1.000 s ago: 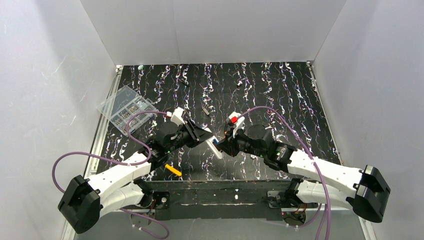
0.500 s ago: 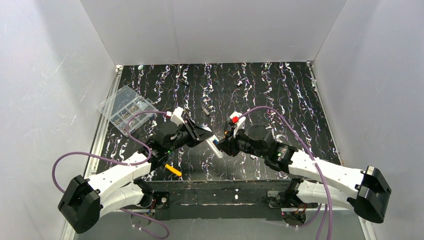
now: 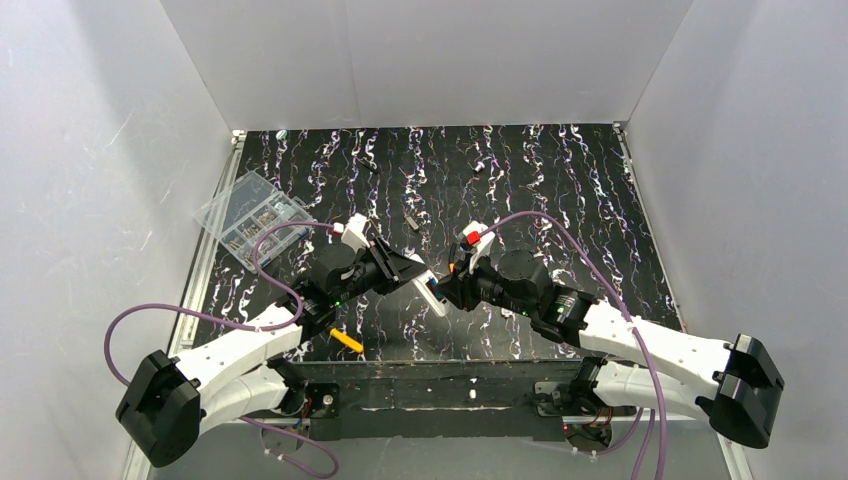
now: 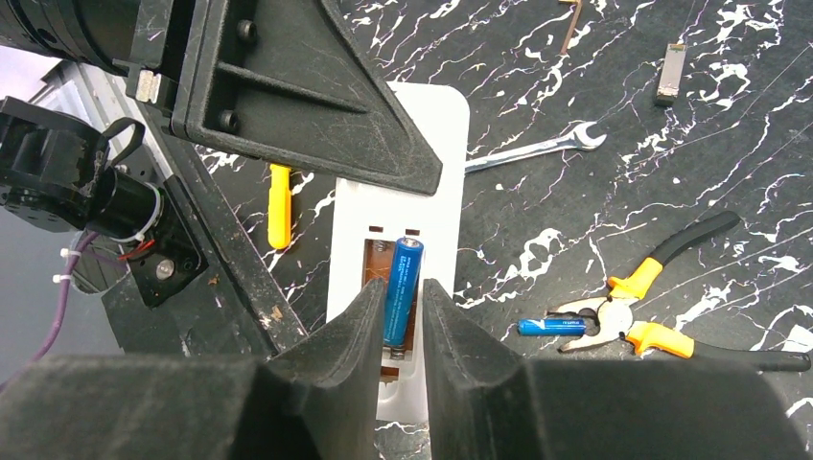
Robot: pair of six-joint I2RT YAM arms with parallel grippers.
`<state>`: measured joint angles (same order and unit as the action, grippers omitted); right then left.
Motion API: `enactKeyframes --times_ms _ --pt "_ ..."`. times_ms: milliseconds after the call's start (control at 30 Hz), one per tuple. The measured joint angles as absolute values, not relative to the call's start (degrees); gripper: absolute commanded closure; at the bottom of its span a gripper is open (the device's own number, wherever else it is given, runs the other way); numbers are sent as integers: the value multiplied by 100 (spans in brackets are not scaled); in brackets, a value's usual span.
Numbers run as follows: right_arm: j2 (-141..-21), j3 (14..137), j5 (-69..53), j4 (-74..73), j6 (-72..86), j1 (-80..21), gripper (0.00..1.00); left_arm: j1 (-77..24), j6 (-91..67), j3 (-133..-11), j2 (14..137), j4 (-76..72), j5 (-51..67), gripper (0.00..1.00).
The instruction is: Load the batteries into the remote control
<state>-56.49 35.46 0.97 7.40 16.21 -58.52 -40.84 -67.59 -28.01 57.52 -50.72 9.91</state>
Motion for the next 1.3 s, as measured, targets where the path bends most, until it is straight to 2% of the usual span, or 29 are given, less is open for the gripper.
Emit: enactKeyframes --times_ms 100,267,467,533,967,1167,1300 --pt "-5634 3546 95 738 1619 -5852 62 -4084 -6759 -2801 5754 -5072 996 100" --pt "-5461 3551 93 690 1566 -5854 60 -4084 -6761 -2801 5754 -5074 1031 100" --pt "-5264 3763 106 495 1367 -5857 43 -4084 -6761 -2788 5754 -5070 1081 100" --pt "-5172 3850 137 405 1227 -5859 40 -4084 -6761 -2788 5754 -5072 1135 100" --pt "-4466 4001 -458 -565 -646 -5859 38 -4084 -6643 -2788 5754 -5288 1964 100" --pt "-4276 3946 -742 -327 -867 -5859 38 -4084 -6543 -2792 5754 -5424 2241 100" --pt "-4440 3924 -770 -38 -648 -5859 43 -4084 -6501 -2792 5769 -5422 2296 100"
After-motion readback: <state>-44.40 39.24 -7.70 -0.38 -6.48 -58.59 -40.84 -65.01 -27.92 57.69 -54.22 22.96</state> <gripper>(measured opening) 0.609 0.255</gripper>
